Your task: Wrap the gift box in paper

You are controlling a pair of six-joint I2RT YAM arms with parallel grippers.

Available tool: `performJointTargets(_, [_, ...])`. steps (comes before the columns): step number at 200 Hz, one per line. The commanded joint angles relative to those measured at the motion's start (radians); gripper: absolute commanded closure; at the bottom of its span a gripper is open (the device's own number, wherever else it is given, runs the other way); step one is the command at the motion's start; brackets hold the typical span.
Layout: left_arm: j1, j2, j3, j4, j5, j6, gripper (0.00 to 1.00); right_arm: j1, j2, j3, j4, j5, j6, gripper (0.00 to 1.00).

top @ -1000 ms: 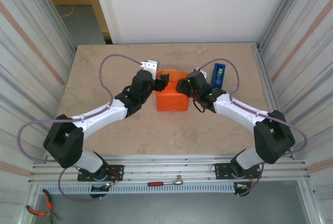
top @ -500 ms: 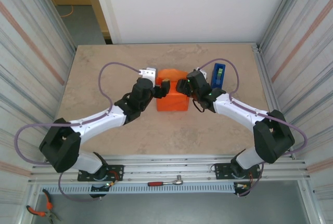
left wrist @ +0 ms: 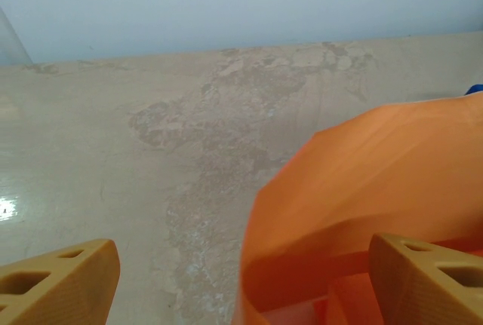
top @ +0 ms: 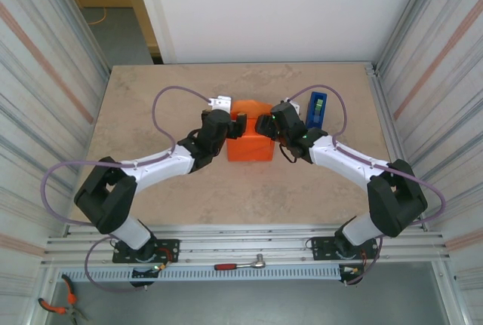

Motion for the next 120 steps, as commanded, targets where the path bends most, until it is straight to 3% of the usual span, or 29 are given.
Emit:
performJointTargets(1, [0.006,0.014,0.014,-0.032,-0.082,0.005,0.14,0.01,0.038,-0.028,-0.172,0.004,-0.017,0.24])
performJointTargets(120, [0.007,-0.009,0.027,-0.089,-0.159,0.012,0.14,0.012,0.041,-0.024,-0.173,0.001,-0.019,0.24])
